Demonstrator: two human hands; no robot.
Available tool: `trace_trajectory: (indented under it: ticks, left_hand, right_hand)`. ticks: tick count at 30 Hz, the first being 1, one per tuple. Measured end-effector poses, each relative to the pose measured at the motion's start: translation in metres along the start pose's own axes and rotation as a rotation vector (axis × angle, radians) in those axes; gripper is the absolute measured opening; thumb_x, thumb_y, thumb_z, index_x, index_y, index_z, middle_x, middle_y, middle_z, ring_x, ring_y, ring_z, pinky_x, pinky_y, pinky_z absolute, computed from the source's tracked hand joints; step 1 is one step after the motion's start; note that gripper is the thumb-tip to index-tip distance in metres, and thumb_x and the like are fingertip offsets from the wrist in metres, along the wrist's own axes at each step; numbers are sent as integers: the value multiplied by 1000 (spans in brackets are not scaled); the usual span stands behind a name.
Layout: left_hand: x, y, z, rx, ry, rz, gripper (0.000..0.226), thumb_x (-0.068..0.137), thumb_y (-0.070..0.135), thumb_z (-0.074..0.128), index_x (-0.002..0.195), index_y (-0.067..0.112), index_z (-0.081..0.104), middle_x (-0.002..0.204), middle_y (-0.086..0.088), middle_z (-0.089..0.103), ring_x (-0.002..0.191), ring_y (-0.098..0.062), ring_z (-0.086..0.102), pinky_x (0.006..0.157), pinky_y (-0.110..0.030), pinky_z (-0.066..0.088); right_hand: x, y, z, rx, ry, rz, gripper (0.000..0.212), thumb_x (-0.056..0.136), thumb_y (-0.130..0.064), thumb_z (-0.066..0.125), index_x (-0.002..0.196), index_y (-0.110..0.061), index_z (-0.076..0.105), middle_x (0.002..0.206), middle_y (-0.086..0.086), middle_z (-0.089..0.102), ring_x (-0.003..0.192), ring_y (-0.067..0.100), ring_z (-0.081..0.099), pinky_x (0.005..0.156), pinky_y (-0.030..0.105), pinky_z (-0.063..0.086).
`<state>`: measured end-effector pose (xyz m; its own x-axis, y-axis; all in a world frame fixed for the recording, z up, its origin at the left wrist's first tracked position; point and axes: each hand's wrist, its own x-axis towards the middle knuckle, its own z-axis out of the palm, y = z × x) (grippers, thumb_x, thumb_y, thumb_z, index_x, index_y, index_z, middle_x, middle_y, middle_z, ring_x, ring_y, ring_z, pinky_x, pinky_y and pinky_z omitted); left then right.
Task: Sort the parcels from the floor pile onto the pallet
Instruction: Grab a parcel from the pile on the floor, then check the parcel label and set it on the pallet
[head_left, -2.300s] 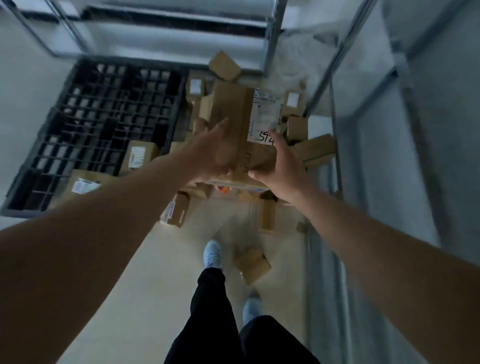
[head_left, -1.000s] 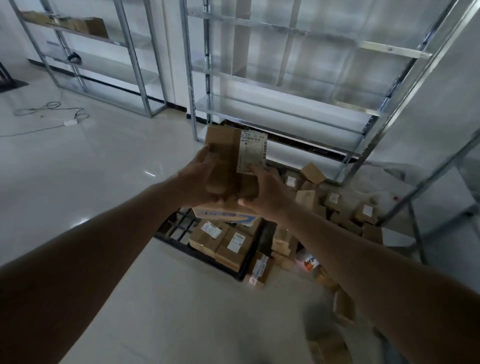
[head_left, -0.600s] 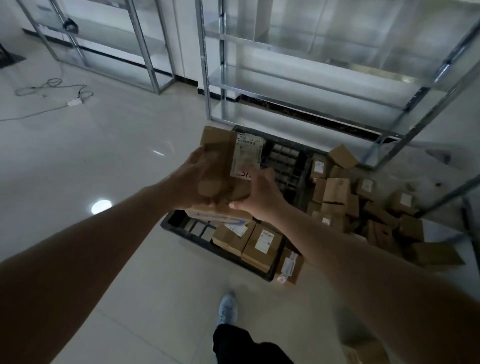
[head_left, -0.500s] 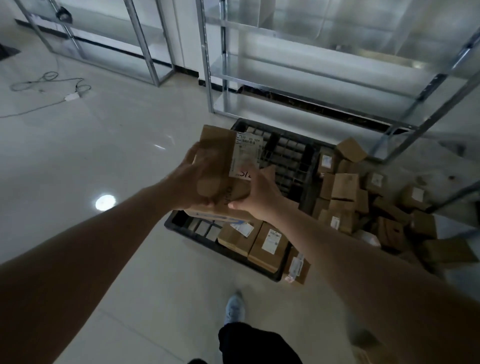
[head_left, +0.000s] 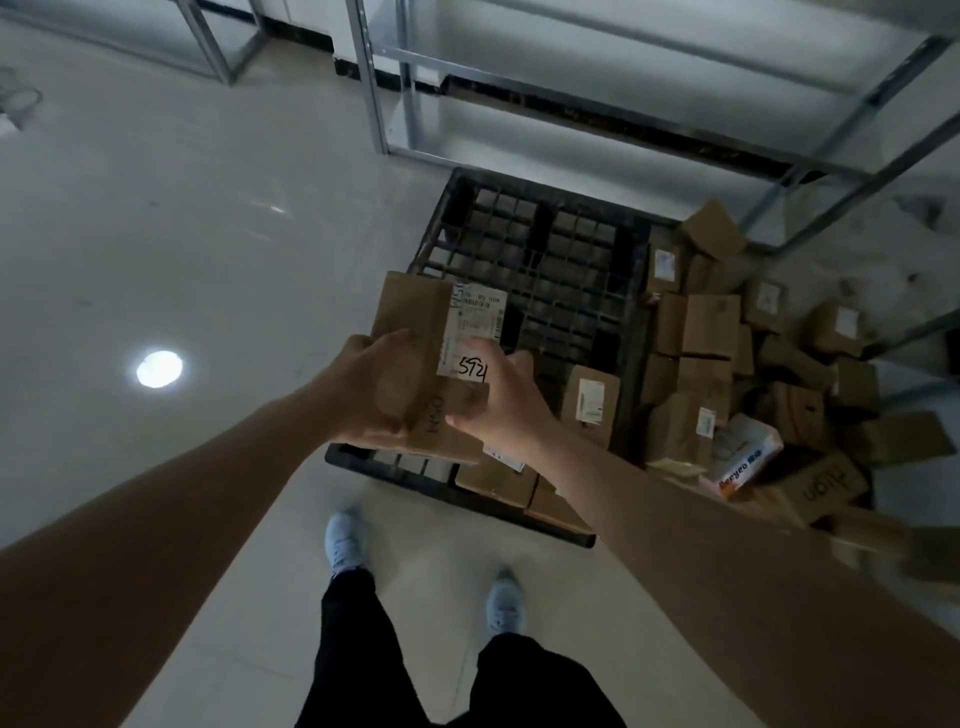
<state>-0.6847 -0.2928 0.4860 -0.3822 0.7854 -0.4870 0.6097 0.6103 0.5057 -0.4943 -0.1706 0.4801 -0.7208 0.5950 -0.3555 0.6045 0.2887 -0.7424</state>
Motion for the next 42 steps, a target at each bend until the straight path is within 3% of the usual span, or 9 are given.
trace_trajectory:
  ticks: [7,10,15,20,28,31,36,39,42]
  left_hand:
    - [108,-103,-1,-21,-123,64,112,71,24,94,151,51,20,158,-6,21,135,-39,43,98,-39,48]
    - [152,-147,19,-43,-149,50,103,74,18,88,141,56,19,153,-9,28,127,-39,50,97,-48,55]
    - [221,-204,89,-146,-167,-2,94,81,15,83,152,43,28,156,-6,27,122,-29,51,86,-34,48]
    - [274,-258,174,-275,-141,-66,76,88,10,73,149,38,38,152,-3,33,121,-21,49,90,-34,48]
    - [327,-319,282,-338,-196,-90,74,90,8,66,152,37,40,152,-4,33,122,-18,42,94,-36,43]
    - [341,-327,307,-328,-217,-90,71,91,12,67,152,36,41,154,-4,34,121,-17,43,93,-36,42]
    - [345,-325,328,-360,-174,-99,68,89,21,66,141,55,39,137,12,31,116,-15,46,92,-38,46]
    - [338,-322,331,-373,-178,-91,68,83,26,63,139,57,41,138,10,33,116,-15,47,93,-36,44]
    - [334,-317,334,-382,-194,-91,69,88,18,66,143,52,42,145,3,34,119,-18,47,95,-39,46]
  right_hand:
    - [97,14,97,121,41,234,85,84,-30,87,142,-54,30,129,-5,30,113,12,47,81,7,39]
    - [131,37,138,222,-30,332,90,87,-32,83,154,-52,25,148,-5,31,126,13,45,88,20,47]
    - [183,100,187,292,-94,451,94,89,-32,80,162,-47,22,167,-9,17,152,17,28,122,42,37]
    - [228,179,236,311,-166,540,95,90,-31,78,166,-34,22,166,-6,20,152,20,29,122,45,36]
    - [251,286,294,439,-157,662,88,95,-27,76,166,-31,24,164,-7,32,140,9,41,111,28,42]
    - [249,311,309,501,-149,702,85,96,-26,75,165,-33,26,160,-9,38,126,0,48,89,10,41]
    - [244,334,319,574,-89,721,80,93,-32,73,162,-38,31,157,-10,46,138,11,48,100,28,47]
    - [245,333,322,608,-34,741,86,82,-42,71,160,-37,35,153,-9,52,136,18,54,114,46,46]
    - [246,330,320,629,4,731,76,80,-41,68,152,-35,46,150,-9,55,134,14,55,115,46,47]
